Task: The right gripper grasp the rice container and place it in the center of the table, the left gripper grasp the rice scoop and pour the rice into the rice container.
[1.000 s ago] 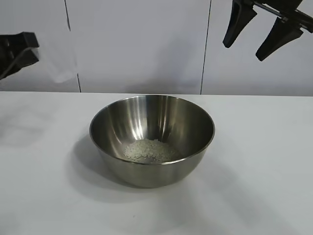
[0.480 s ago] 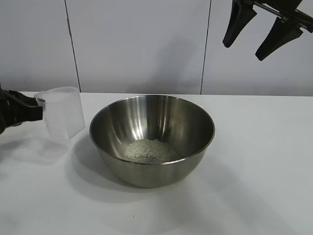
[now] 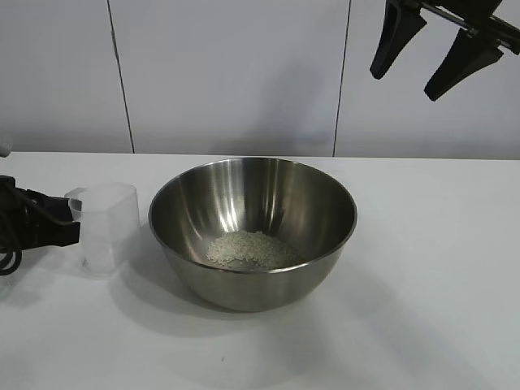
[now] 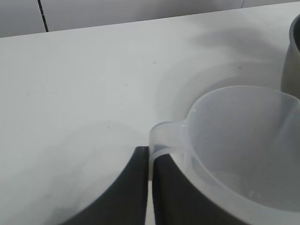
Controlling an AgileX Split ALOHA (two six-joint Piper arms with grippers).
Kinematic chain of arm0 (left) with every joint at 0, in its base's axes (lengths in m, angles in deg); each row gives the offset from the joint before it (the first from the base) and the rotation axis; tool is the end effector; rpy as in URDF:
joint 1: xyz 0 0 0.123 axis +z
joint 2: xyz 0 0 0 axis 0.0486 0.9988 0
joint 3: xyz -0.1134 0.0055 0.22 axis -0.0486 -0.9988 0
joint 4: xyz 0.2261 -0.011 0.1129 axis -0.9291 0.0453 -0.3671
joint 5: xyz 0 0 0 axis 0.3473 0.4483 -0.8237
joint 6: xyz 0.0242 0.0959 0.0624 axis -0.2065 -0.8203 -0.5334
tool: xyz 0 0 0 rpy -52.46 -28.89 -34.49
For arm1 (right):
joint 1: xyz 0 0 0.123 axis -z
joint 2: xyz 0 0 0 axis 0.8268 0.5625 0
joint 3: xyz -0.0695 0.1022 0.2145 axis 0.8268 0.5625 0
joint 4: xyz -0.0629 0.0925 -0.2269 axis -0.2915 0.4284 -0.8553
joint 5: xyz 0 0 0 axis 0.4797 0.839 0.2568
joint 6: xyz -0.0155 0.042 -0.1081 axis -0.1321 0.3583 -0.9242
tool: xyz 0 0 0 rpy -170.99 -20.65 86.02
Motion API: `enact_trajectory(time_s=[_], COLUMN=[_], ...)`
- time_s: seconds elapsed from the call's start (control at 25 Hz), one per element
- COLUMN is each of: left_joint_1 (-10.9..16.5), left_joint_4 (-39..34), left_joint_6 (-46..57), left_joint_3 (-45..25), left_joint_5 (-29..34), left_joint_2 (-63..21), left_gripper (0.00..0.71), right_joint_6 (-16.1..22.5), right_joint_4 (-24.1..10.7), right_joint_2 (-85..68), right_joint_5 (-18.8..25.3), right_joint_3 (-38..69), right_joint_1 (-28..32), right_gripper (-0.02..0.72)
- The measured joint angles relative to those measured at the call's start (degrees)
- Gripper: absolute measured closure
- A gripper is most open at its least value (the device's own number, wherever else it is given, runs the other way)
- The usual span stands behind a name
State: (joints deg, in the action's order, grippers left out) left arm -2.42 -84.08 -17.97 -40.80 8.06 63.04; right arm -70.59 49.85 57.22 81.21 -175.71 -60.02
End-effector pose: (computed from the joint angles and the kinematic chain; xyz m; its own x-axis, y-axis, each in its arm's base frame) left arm 0.2974 -0.0653 0.0344 -0.3337 0.1476 -0.9310 0.4295 0.9030 -0.0109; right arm 0.3964 0.0676 0.2477 -0.9519 -0.0506 -0.3021 -0.1498 0.9372 0.3151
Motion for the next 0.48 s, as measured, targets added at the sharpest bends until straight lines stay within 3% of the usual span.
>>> enact_trajectory(time_s=[0.24, 0.48], left_joint_1=[0.0, 0.0], left_joint_4=[0.3, 0.3], left_joint_6=[-1.1, -1.1], left_joint_3=[0.0, -1.4], left_joint_5=[-0.7, -1.3], left_joint_2=[0.0, -0.2], left_gripper=[0.369, 0.312], right_joint_6=[0.0, 0.0], right_joint_4=[0.0, 0.0], right_joint_2=[0.0, 0.0], right_joint_5=[0.0, 0.0], right_joint_3=[0.0, 0.0], right_joint_1=[0.0, 0.0], right_gripper=[0.209, 0.209])
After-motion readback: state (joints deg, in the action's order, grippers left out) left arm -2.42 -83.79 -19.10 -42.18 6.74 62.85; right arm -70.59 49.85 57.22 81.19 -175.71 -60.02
